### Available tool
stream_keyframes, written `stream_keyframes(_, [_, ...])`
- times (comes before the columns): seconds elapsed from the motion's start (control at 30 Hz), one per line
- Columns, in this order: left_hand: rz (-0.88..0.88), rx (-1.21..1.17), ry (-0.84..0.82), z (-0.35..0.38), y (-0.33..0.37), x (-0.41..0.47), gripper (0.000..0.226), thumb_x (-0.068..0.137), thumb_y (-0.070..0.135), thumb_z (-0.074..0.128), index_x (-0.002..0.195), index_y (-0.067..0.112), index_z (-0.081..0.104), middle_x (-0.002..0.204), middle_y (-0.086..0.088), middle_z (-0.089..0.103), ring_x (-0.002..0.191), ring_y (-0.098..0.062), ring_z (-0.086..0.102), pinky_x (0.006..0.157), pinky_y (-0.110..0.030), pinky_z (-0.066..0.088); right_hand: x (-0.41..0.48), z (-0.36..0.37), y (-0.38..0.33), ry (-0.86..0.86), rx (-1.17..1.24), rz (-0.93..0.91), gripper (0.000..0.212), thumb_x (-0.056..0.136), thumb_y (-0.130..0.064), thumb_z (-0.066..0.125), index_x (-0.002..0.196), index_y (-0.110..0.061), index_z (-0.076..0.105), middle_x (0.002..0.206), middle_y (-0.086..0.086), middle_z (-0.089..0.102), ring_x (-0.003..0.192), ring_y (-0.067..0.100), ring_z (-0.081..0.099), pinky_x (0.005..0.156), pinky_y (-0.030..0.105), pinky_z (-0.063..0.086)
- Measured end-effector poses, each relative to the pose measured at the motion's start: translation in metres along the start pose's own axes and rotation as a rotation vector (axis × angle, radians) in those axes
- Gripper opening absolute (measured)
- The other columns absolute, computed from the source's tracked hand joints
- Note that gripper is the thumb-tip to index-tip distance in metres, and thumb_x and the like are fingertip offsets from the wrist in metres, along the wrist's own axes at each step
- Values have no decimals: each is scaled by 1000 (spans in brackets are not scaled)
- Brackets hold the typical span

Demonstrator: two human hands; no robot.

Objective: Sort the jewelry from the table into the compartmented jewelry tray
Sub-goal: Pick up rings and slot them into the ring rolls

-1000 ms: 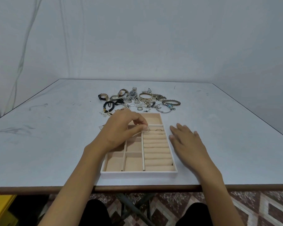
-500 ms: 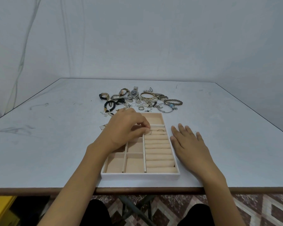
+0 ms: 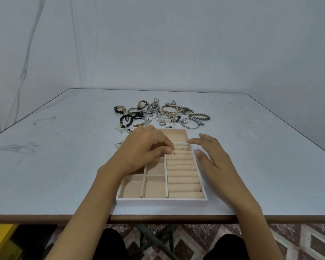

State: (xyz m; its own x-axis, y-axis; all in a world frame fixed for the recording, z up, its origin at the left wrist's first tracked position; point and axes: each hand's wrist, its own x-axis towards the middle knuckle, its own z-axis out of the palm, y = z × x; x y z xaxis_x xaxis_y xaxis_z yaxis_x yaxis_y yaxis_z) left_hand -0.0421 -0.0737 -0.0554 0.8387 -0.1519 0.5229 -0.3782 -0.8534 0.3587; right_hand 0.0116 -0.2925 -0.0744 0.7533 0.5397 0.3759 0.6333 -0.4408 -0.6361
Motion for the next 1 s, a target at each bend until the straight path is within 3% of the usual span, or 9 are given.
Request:
stream_keyframes(0.07, [-14,-10,21,0,0,-1,20,84,45,62,88,31,75,80,16,69,81,-9,56,75,-38,46,1,4,-1,21,5,-51,22,100,-33,43,110,-37,62,143,-15,38,133,-1,29,101,15,27])
stream_keyframes(0.17, [5,11,-1,0,0,0,18,84,43,63,88,31,75,82,13,68,81,-10,56,74,-40,47,4,8,-3,52,-72,-60,14,97,-32,51,99,-31,66,140,-12,42,132,5,33,104,34,33])
stream_keyframes(0.3, [-2,32,-14,0,-1,0,22,83,47,59,90,34,75,82,14,67,81,-8,55,74,-38,47,14,2,-13,68,-203,-62,7,89,-29,61,87,-27,67,137,-12,46,128,7,36,93,26,28])
stream_keyframes(0.37, [-15,33,-17,1,0,0,20,83,45,62,89,33,76,81,14,66,80,-6,53,73,-35,46,22,-4,-18,-2,-281,-52,7,89,-30,61,87,-28,66,137,-14,45,127,6,36,89,23,24])
stream_keyframes(0.5, [-40,2,-20,1,0,1,16,81,42,64,87,34,77,81,15,65,77,-3,51,69,-29,42,35,-12,-29,-140,-496,-88,12,93,-29,55,96,-25,67,137,-11,45,126,12,39,92,29,30])
stream_keyframes(0.67, [-70,3,-13,2,1,2,14,80,41,66,86,35,77,78,19,62,77,-3,51,67,-19,37,41,-7,-36,-229,-674,-140,15,91,-13,48,101,-19,57,124,-4,48,111,19,44,76,28,28])
stream_keyframes(0.87, [-65,60,-7,1,2,1,20,80,48,62,85,34,76,79,15,64,77,-3,51,67,-27,44,34,-2,-32,-253,-697,-131,25,84,-2,45,104,-15,47,114,0,44,103,20,43,71,29,29])
stream_keyframes(1.0, [-60,76,-13,2,1,2,26,79,51,57,82,32,75,78,14,63,78,-6,52,69,-33,47,29,2,-26,-218,-546,-83,27,81,4,42,92,-20,37,105,-3,42,94,17,41,58,26,27])
